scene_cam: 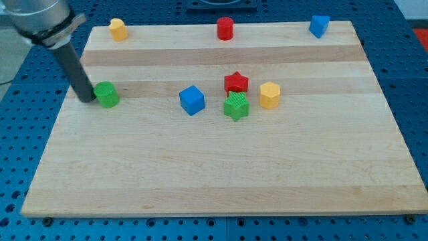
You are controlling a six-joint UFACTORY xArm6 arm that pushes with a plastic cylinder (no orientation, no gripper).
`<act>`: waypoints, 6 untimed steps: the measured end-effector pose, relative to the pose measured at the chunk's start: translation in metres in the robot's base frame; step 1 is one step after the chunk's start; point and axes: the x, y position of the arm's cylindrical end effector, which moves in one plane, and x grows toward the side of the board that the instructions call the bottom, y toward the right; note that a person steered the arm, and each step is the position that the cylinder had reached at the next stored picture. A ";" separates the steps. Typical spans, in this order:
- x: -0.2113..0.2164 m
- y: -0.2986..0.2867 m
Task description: Slide the green circle into the blue cube
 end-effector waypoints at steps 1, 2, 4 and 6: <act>-0.007 0.039; -0.007 0.081; 0.011 0.044; 0.028 0.064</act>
